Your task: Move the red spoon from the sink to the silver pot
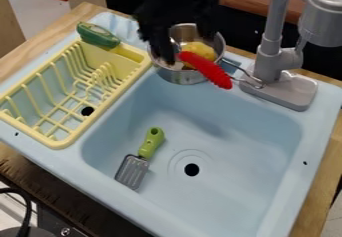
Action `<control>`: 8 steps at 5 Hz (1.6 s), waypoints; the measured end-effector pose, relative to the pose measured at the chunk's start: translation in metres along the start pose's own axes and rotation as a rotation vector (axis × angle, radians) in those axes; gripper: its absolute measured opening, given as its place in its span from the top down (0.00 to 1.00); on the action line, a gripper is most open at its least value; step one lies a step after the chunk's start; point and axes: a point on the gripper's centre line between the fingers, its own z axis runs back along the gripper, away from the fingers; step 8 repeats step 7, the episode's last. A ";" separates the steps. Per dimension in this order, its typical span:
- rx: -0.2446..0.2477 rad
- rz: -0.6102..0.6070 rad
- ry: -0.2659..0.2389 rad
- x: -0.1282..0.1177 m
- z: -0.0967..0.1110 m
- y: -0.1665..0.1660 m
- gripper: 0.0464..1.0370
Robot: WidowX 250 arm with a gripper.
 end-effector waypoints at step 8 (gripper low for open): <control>0.132 -0.498 -0.159 0.065 -0.023 0.110 0.04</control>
